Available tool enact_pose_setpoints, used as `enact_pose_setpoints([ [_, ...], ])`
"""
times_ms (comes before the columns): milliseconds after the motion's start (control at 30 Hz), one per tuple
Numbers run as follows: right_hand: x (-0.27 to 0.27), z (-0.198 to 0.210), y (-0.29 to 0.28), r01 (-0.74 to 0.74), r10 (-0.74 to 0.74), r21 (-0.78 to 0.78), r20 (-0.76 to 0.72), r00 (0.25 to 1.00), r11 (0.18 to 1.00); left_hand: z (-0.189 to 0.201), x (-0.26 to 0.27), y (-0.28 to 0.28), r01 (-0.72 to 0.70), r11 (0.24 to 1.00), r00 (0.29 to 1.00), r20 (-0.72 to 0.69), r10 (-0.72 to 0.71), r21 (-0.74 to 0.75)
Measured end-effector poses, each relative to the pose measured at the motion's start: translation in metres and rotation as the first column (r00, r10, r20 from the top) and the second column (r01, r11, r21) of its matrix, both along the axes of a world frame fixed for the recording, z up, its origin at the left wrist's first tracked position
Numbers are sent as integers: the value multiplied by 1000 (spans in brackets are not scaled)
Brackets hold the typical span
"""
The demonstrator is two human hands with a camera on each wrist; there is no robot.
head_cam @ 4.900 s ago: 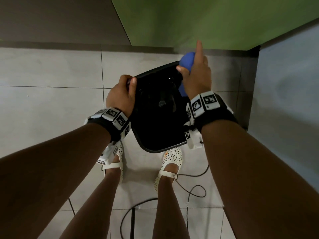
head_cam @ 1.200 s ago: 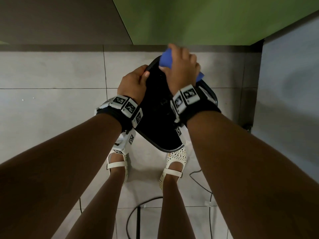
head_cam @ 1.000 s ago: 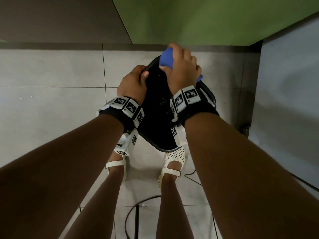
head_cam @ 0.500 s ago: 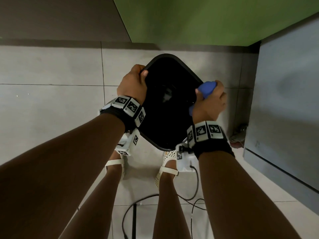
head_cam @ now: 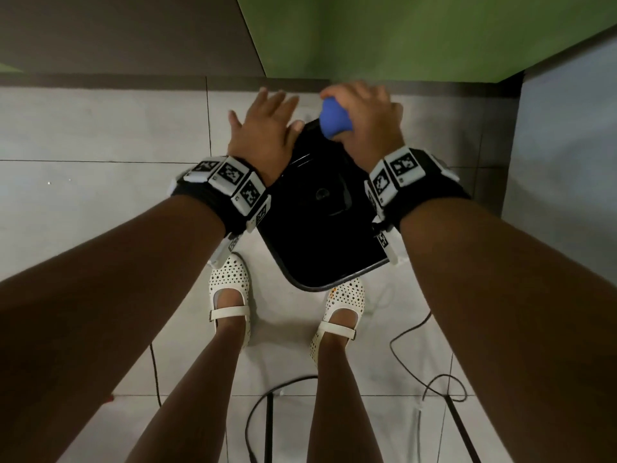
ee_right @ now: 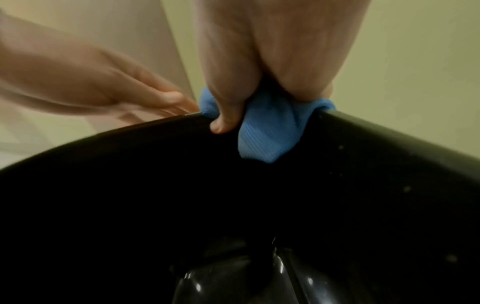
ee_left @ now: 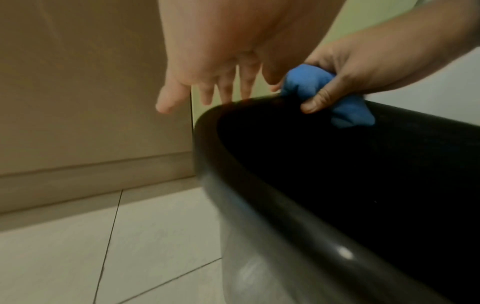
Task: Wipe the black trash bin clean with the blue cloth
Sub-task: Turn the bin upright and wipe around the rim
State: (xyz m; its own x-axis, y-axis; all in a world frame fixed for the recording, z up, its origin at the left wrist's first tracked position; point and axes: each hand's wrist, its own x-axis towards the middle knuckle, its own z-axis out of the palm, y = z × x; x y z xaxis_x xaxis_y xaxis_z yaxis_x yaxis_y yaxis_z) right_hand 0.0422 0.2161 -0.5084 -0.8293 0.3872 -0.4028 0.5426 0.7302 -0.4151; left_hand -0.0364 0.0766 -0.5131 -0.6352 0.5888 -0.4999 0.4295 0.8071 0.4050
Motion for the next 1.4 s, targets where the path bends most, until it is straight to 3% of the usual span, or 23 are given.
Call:
enact_pose_setpoints([
  [100,-13,-1,-4,-108,108,1,19,994,994,-7,1,5,78,997,987,142,-80,17],
  [267,-14,-3,-6,-86,85,20,52,995,996,-5,8,2,-26,997,984,179,14,68],
  [400,-2,-4,-8,184,-184,-1,52,982,983,-2,10,2,-39,999,985,168,34,30],
  [533,27,-7,-11,494,-493,22,114,862,869,-2,11,2,-87,996,980,184,83,17],
  [700,58,-16,-29,679,-703,218,54,709,701,0,16,1,-108,994,975,197,100,33],
  [800,50,-13,-26,688,-706,370,-110,700,625,0,17,-1,-139,987,968,220,117,86],
  [833,48,-11,-22,668,-691,369,-89,718,646,0,17,-1,-165,981,963,233,138,101],
  [933,37,-9,-12,567,-584,146,143,799,811,-1,15,-3,-237,962,949,246,199,137],
  [1133,-19,-2,-20,360,-363,48,92,927,932,-5,13,-3,-220,967,955,228,188,125],
  [1267,-25,-3,-19,268,-268,11,63,961,963,-7,11,-8,-240,963,951,228,207,126],
  [1400,-3,1,-17,390,-389,-1,74,918,921,-6,15,-9,-233,970,961,170,219,65],
])
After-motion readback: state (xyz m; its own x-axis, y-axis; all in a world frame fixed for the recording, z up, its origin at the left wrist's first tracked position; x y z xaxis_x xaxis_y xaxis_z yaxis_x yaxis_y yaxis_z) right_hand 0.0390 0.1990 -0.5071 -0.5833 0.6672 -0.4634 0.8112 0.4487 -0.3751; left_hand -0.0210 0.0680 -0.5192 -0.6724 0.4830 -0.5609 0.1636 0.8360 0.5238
